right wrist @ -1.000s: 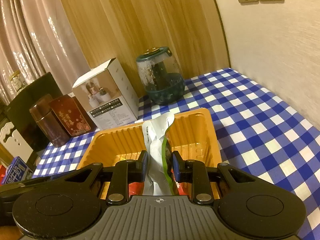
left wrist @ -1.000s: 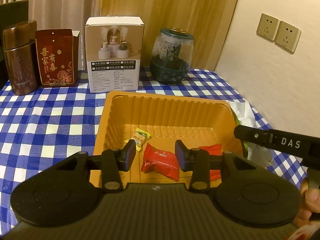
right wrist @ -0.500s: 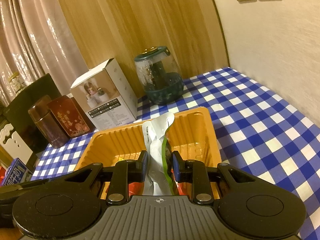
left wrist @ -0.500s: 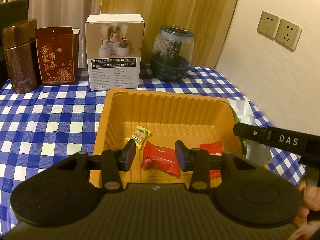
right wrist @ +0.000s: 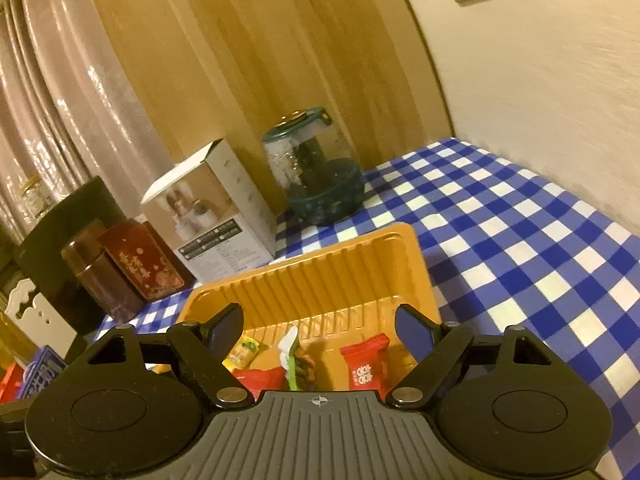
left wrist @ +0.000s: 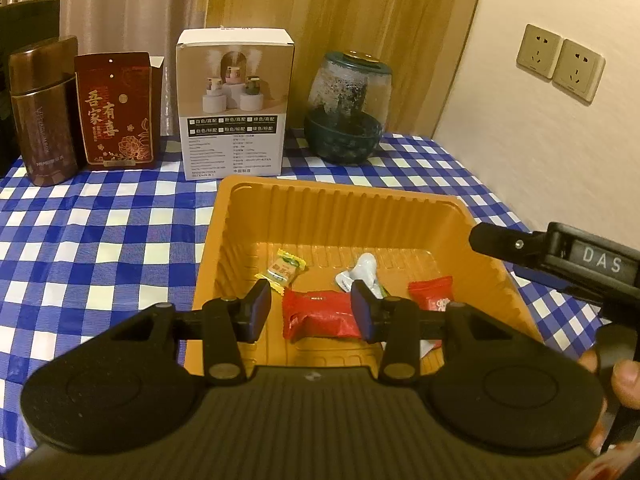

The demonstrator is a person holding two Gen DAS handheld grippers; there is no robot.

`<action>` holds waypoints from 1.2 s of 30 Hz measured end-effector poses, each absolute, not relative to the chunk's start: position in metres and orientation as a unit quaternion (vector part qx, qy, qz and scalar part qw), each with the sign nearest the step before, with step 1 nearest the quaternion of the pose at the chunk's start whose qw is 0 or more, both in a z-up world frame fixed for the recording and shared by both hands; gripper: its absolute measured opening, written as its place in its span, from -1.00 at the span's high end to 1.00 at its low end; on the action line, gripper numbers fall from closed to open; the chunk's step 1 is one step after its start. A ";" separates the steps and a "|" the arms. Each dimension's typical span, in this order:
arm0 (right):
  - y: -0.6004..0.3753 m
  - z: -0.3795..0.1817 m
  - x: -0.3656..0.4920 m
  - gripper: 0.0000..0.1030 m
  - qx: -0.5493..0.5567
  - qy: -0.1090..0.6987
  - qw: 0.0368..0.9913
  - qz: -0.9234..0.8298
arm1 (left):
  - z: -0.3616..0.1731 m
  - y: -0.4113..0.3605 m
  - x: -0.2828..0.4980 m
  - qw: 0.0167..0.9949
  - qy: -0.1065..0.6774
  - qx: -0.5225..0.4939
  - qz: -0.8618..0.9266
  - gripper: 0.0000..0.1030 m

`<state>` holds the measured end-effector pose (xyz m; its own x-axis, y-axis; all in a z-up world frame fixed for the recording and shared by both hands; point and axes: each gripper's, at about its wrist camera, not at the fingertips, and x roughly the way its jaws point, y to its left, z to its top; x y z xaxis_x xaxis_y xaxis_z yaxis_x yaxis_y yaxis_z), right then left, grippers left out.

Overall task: Organize snacks
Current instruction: 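Lower the white-and-green pouch into the tray and open the right tool, then lift both open tools away from the tray, then move both open tools back toward the snack pile on the tablecloth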

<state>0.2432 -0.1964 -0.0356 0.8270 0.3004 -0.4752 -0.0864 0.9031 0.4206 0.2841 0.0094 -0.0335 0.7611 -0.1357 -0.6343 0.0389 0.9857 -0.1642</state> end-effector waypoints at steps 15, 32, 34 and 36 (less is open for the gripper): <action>-0.200 -0.030 0.233 -0.61 0.183 0.270 0.940 0.099 | -0.027 0.009 0.276 0.938 0.337 -0.067 -0.046 0.18; -0.217 -0.019 0.171 -0.61 0.142 0.266 0.950 0.083 | -0.018 0.008 0.219 0.942 0.328 -0.049 -0.051 -0.23; -0.219 -0.019 0.161 -0.61 0.139 0.269 0.950 0.081 | -0.020 0.008 0.210 0.941 0.332 -0.045 -0.050 -0.31; -0.221 -0.020 0.152 -0.61 0.138 0.274 0.949 0.077 | -0.024 0.009 0.201 0.938 0.340 -0.043 -0.049 -0.36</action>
<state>0.1519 -0.2209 -0.0200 0.8375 0.2216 -0.4996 -0.0704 0.9502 0.3035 0.2011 0.0085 -0.0240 0.7645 -0.1223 -0.6329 0.0635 0.9913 -0.1149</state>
